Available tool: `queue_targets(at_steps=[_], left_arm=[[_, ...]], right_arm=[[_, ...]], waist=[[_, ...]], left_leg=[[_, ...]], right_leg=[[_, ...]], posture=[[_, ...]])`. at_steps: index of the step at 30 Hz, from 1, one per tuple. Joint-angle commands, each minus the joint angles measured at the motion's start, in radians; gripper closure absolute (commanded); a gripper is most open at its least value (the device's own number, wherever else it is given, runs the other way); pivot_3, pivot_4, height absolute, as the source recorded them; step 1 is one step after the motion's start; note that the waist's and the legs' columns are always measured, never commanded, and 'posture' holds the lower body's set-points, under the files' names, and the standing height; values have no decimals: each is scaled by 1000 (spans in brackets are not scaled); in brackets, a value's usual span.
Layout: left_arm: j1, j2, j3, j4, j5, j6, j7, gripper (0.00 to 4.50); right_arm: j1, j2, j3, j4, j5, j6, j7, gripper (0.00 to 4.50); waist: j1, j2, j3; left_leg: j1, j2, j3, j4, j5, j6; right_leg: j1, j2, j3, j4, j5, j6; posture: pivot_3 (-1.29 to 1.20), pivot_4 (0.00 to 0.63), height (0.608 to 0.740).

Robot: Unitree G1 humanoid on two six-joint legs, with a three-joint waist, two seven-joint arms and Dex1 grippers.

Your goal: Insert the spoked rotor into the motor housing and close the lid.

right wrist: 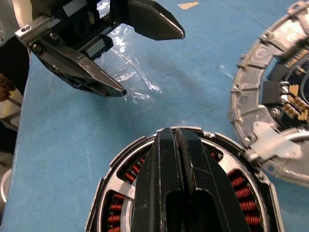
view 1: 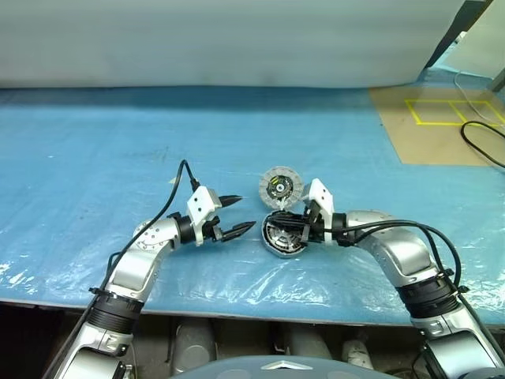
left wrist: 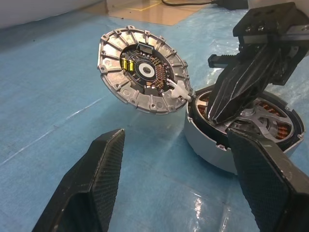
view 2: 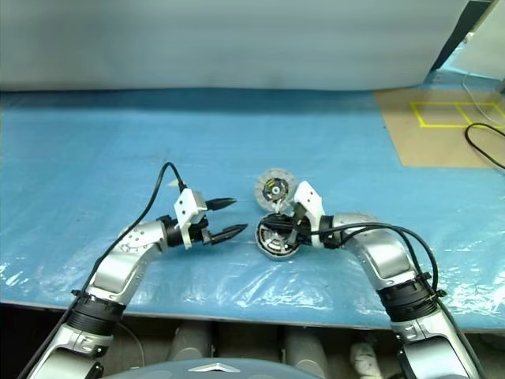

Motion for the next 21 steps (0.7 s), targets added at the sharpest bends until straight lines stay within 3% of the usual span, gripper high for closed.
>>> queue_targets(at_steps=[1,6,16,21], left_arm=[[2,-5,-7,-25,-5,-9,5,934],[9,-10,-6,-42,-13,0,12,934],[43,9,-14,-85,-11,22,24,934],[47,9,-13,-85,-10,22,30,934]], right_arm=[[-27,-14,-71,-105,113,75,34,4500],[-14,-50,-15,-158,97,102,59,4500],[25,-50,117,104,-126,-68,32,4500],[2,-47,14,6,19,23,62,4500]], waist=[[0,0,0],[-1,0,0],[-6,-1,-1],[-2,-1,0]], left_leg=[[0,0,0,0,0,0],[1,1,0,0,0,0],[1,1,0,0,0,0],[8,0,0,0,-2,4]], right_leg=[[0,0,0,0,0,0],[0,1,0,0,0,0],[3,0,0,0,0,0],[10,-1,0,0,-4,7]], posture=[[0,150,740],[0,150,740],[0,150,740],[0,150,740]])
